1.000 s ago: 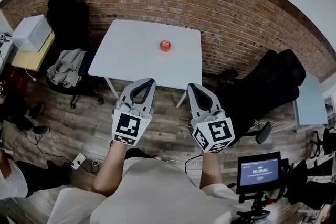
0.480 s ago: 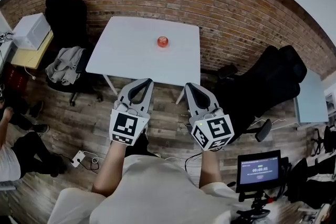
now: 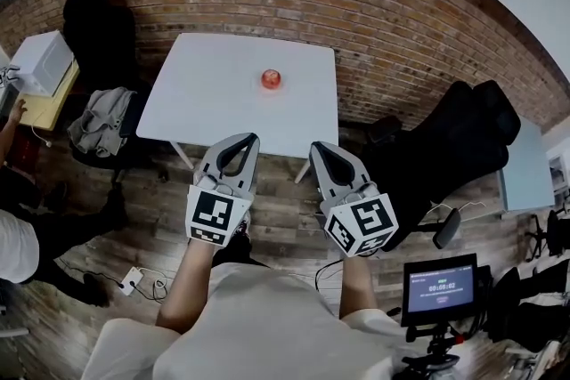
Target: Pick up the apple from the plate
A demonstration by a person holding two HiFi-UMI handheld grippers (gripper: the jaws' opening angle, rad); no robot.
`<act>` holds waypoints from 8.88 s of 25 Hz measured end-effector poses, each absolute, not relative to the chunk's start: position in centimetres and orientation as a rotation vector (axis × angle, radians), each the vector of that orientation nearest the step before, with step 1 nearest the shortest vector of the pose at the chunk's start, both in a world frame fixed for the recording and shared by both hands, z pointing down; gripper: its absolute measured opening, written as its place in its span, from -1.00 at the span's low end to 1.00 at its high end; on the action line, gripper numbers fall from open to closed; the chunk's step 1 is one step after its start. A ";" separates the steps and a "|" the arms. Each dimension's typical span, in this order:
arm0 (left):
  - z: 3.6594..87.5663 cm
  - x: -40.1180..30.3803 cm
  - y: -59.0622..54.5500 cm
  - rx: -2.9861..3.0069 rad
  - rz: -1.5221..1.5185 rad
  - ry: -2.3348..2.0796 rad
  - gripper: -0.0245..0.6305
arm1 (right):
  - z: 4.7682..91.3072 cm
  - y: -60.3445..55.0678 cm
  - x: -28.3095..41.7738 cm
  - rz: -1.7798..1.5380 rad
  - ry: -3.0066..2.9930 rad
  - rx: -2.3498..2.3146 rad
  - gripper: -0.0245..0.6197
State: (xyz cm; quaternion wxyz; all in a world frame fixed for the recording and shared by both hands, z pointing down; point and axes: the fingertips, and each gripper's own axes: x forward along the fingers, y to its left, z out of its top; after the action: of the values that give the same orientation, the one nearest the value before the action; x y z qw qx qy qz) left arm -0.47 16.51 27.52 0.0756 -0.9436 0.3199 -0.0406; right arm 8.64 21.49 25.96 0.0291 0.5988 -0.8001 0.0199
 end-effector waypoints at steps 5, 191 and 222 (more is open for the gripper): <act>27.6 0.3 13.0 -2.838 -0.121 0.947 -0.91 | 26.1 18.2 9.3 0.103 -2.483 1.842 -0.92; 48.3 3.3 -22.7 -3.031 -0.776 1.269 -0.91 | 61.1 -23.2 14.4 0.444 -2.006 0.675 0.24; 49.4 2.9 -23.0 -3.047 -0.802 1.303 -0.91 | 63.0 -23.2 14.9 0.427 -1.937 0.650 0.30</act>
State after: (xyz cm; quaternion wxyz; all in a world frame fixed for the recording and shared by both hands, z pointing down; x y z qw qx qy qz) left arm 2.93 -23.04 49.35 -0.1334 -0.8857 0.3787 -0.2331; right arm 14.95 -23.18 63.03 0.5030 0.2693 -0.8019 0.1770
